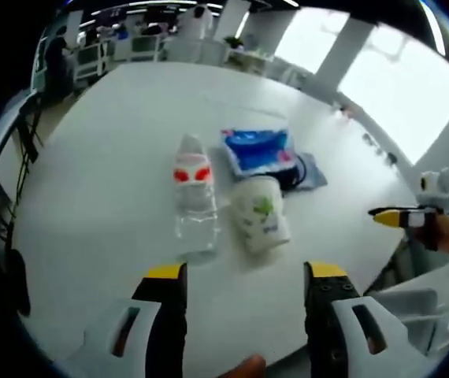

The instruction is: Arrange the tabletop items into an orderly group along one side of the table until the central work area is clear of visible clutter.

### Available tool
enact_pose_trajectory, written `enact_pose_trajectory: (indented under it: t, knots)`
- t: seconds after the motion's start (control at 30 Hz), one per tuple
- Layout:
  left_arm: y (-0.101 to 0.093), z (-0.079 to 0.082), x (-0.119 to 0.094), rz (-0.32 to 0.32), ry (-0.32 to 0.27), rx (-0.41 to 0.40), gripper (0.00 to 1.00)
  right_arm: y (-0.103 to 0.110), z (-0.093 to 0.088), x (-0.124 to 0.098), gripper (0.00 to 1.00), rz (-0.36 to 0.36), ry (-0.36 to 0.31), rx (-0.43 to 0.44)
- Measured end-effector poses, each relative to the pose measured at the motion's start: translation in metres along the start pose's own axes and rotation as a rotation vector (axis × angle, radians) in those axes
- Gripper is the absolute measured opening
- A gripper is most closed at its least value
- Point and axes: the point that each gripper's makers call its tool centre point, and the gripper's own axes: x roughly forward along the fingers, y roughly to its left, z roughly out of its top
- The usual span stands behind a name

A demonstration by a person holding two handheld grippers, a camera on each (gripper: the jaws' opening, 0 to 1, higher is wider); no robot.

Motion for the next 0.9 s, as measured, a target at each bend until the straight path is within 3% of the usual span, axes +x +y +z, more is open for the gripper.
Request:
enact_pose_trajectory:
  t: [0.2,0.37,0.53,0.9]
  knots:
    - [-0.001,0.009,0.005,-0.003,-0.027,-0.025,0.55,0.007,0.01,0.011,0.46,0.005,-0.005,-0.056]
    - [-0.001,0.027,0.008,-0.015,-0.093,-0.055,0.54,0.013,0.017,0.017,0.46,0.026,-0.01,-0.079]
    - [0.002,0.034,0.011,0.0,-0.092,0.0,0.45,0.016,0.019,0.021,0.46,0.04,-0.009,-0.081]
    - [-0.002,0.041,0.02,-0.02,-0.108,-0.017,0.45,0.021,0.029,0.028,0.45,0.052,-0.012,-0.068]
